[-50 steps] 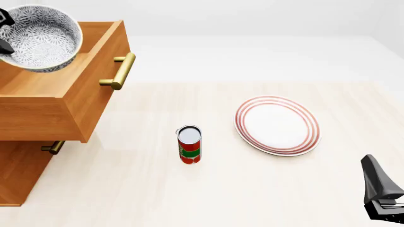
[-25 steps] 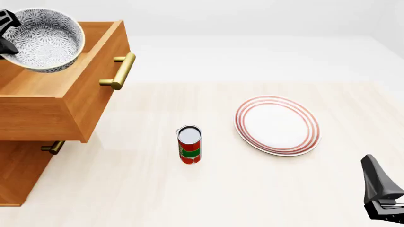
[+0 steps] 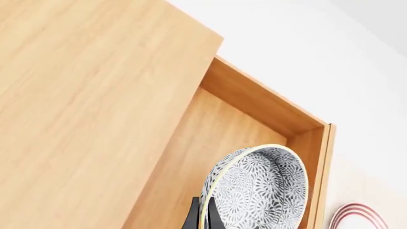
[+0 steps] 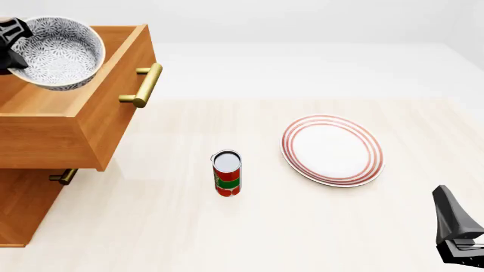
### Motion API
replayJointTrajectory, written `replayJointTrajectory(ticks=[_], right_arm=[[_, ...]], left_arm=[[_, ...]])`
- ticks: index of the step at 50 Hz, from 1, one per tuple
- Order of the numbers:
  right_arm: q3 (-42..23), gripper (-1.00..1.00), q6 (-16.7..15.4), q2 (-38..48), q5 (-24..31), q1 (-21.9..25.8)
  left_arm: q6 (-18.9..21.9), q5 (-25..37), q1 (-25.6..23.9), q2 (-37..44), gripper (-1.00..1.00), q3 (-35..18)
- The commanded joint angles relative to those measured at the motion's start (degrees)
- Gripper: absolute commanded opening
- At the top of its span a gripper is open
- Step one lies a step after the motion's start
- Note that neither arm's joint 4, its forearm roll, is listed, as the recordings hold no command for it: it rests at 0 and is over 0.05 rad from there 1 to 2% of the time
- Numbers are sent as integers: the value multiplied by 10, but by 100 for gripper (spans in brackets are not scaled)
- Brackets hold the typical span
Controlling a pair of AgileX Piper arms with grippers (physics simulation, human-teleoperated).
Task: Put the bowl in the top drawer of the cabinet.
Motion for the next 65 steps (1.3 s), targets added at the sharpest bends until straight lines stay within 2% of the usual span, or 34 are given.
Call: replayJointTrajectory(ticks=[1, 65], right_arm=[[0, 100, 0, 0, 0, 0], [0, 100, 0, 0, 0, 0]], left_arm=[[7, -5, 4, 7, -100, -1], [25, -20, 7, 34, -100, 10]])
